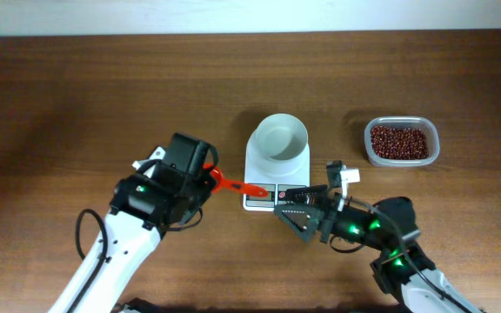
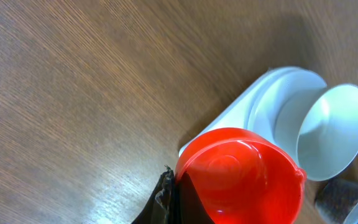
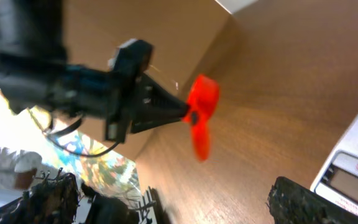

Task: Scoop and weigh 50g on scale
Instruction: 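Reach the right gripper to the scoop handle beside the left gripper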

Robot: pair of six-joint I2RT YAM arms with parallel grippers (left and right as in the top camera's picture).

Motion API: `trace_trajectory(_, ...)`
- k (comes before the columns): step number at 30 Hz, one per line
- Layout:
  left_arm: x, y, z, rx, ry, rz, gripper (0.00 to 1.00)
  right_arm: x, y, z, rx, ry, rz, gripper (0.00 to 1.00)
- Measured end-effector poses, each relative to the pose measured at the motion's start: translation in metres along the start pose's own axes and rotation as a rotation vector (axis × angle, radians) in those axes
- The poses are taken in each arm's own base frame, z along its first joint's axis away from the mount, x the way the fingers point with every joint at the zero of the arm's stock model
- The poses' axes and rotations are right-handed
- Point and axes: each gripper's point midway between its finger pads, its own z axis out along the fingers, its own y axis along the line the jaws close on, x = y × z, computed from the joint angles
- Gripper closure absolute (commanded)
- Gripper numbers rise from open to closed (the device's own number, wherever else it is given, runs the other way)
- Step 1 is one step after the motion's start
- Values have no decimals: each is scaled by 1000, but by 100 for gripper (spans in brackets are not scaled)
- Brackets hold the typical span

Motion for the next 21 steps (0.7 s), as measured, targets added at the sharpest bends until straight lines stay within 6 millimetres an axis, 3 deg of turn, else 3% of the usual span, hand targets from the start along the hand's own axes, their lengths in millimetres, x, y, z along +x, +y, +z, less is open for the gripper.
trace_trajectory(5,20,-10,-1,27,27,72,100,3,-26,13,21,4,152,4)
trace_trajectory(10,28,-20,-2,59,32,101,100,0,-23,15,4,-9,214,17)
trace_trajectory(16,40,-23,11,32,55,137,100,21,0,38,-13,-2,211,25)
trace_trajectory(21,42,-22,12,26,60,145,100,12,-10,39,45,-79,187,35)
